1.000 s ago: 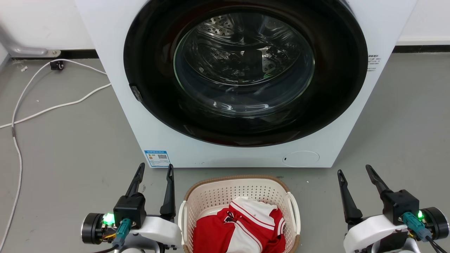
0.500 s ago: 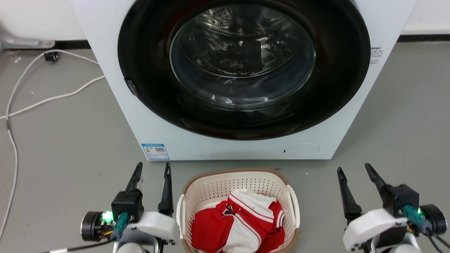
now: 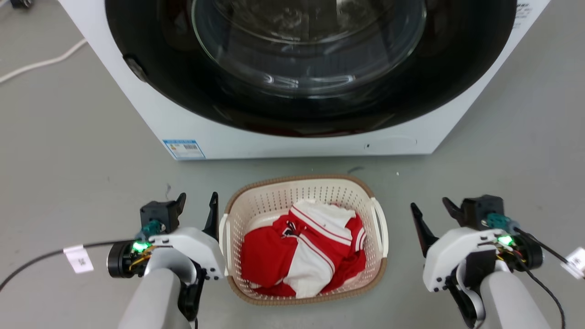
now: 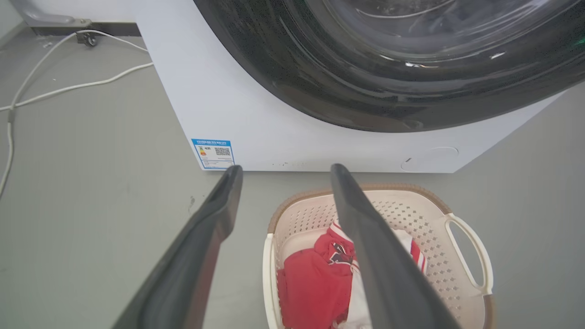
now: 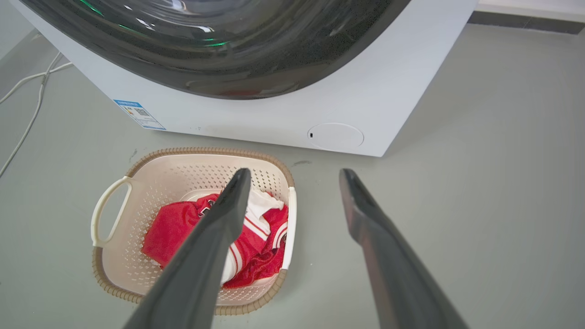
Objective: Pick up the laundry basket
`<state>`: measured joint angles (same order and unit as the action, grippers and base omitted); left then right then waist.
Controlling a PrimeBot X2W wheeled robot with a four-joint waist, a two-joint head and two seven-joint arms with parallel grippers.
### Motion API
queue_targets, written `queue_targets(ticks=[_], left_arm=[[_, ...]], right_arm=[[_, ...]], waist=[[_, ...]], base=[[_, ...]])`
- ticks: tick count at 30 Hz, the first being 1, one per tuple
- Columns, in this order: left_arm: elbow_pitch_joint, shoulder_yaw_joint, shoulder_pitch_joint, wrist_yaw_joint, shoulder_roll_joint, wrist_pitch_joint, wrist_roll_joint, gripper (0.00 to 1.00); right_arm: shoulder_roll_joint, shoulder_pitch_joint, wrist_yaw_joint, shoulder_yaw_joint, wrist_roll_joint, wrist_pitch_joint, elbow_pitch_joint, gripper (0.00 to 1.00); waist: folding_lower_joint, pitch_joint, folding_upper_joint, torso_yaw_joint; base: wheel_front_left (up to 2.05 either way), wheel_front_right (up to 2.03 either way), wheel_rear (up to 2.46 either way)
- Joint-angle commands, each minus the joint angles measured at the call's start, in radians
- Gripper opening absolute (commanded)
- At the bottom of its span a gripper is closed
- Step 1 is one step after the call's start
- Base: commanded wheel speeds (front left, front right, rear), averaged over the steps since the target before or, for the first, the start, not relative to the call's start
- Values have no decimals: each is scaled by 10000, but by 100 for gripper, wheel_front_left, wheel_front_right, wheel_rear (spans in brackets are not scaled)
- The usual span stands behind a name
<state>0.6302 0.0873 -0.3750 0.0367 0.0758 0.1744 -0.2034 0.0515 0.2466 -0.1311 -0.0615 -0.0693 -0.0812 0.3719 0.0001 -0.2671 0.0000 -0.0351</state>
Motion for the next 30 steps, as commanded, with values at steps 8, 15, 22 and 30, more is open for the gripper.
queue_targets(ticks=[8, 15, 22, 30], left_arm=[[2089, -150, -1593, 547, 235, -1116, -707, 100], [3694, -3, -2924, 851, 449, -1970, -1152, 100], [4910, 221, -4025, 914, 657, -2662, -1430, 100], [5608, 601, -5070, 937, 994, -3766, -1810, 100]], right_arm=[[-20, 1591, 7, -447, -488, -1107, 1955, 100], [-22, 3035, 7, -792, -691, -1465, 3733, 100], [-22, 4396, 7, -1532, -1390, -1809, 5453, 100], [-19, 5792, 7, -2320, -2306, -2151, 6707, 100]], waist=[[-1, -1607, 0, -140], [-1, -2732, 0, -217], [-1, -3676, 0, -298], [-1, -4571, 0, -437]], base=[[0, 0, 0], [0, 0, 0], [0, 0, 0], [0, 0, 0]])
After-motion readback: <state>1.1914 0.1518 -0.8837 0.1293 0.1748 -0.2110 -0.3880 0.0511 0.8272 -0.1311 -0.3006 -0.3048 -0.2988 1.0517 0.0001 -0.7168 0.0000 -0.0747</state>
